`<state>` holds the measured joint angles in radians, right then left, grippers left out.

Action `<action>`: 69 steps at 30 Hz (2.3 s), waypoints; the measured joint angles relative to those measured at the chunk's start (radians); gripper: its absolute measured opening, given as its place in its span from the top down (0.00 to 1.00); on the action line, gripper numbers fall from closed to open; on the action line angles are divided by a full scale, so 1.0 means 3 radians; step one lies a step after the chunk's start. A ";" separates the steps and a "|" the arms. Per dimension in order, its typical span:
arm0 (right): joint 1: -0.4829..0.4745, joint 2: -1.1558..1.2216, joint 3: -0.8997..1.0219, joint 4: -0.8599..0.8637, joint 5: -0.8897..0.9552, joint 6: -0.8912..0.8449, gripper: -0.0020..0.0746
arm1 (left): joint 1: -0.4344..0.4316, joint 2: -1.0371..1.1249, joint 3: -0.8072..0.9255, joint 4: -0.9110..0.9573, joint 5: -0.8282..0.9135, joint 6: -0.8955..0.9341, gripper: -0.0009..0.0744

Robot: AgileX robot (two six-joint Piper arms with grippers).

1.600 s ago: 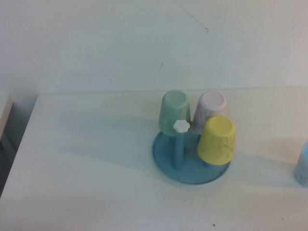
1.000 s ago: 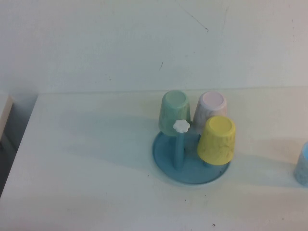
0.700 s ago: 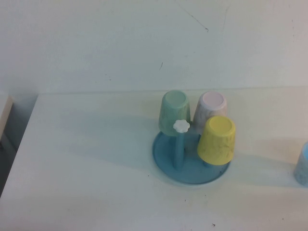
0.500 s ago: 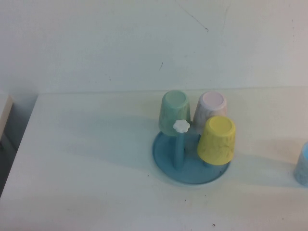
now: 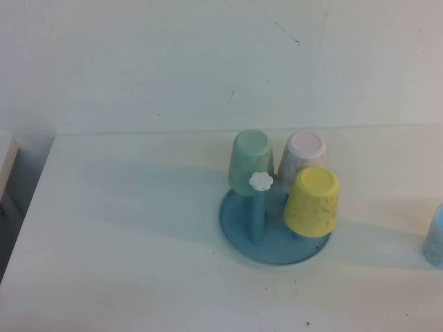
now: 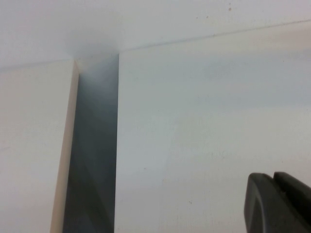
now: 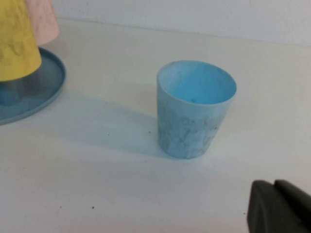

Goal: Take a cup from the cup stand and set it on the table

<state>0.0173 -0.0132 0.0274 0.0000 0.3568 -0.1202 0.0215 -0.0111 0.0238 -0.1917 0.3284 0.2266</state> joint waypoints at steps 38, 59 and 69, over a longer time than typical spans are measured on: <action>0.0000 0.0000 0.0000 0.0000 0.0000 0.0000 0.98 | -0.0019 0.1033 -0.1262 -0.2067 0.1100 0.1012 0.99; 0.0000 0.0000 0.0000 0.0000 0.0000 0.0000 0.98 | -0.0693 0.4191 -0.4040 -0.0512 0.1733 0.0953 0.99; 0.0000 0.0000 0.0000 0.0000 0.0000 0.0000 0.98 | -0.1380 0.5305 -0.5125 0.0042 0.2011 0.0523 0.99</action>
<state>0.0173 -0.0132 0.0274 0.0000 0.3568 -0.1202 -0.3925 1.5804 -1.5136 -0.1791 0.9319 0.3834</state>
